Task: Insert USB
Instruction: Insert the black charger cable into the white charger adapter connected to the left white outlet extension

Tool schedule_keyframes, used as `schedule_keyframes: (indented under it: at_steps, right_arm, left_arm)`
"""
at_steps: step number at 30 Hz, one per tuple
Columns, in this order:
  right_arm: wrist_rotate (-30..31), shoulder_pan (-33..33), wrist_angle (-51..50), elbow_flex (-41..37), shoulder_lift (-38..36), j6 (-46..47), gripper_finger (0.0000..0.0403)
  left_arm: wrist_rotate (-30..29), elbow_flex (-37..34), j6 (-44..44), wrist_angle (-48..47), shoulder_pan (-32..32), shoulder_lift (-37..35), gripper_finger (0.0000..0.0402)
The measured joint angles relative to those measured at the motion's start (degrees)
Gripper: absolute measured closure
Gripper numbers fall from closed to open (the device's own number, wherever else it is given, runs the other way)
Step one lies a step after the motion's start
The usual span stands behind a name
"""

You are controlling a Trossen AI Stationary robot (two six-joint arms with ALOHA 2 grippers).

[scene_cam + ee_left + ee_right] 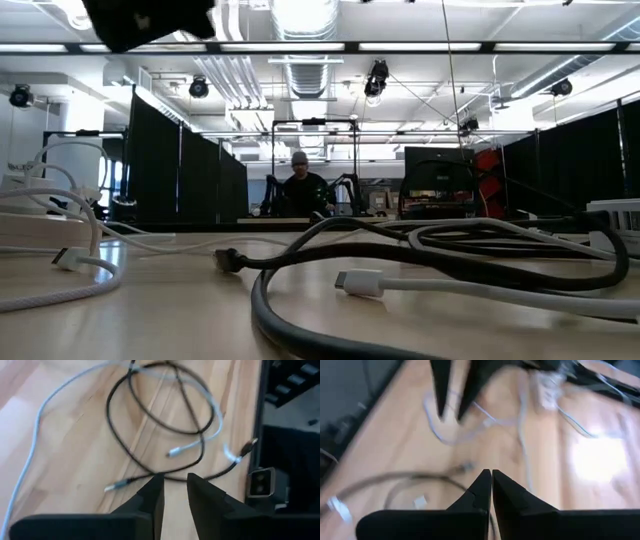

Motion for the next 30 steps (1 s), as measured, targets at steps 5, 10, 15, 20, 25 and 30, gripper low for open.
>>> schedule_keyframes:
  at_steps: [5, 10, 15, 20, 25, 30]
  right_arm:
    - [0.08, 4.21, -8.67, 0.00, -4.09, 8.57, 0.0403]
    - [0.47, 8.86, -11.35, -0.39, -5.21, 13.75, 0.0403]
    - [0.50, 12.04, -11.30, -0.97, -4.56, 16.88, 0.0403]
    - [0.58, 13.40, -11.30, -1.92, -3.66, 19.24, 0.0403]
    - [0.64, 13.40, -11.39, -3.09, -3.50, 20.51, 0.0403]
    - [2.14, 13.37, -11.28, -3.35, -3.48, 20.54, 0.0403]
  left_arm:
    - [0.61, -0.12, 13.86, -0.01, 0.04, 0.52, 0.0300]
    - [0.63, -0.12, 33.76, 1.67, 0.45, 1.43, 0.0266]
    - [1.03, -0.12, 42.95, 2.49, 1.35, 4.98, 0.0240]
    - [1.90, -0.06, 46.24, 2.51, 2.84, 8.63, 0.0226]
    - [3.79, 0.30, 46.74, 3.11, 4.09, 9.99, 0.0226]
    - [8.53, 0.33, 44.73, 5.77, 5.72, 10.62, 0.0242]
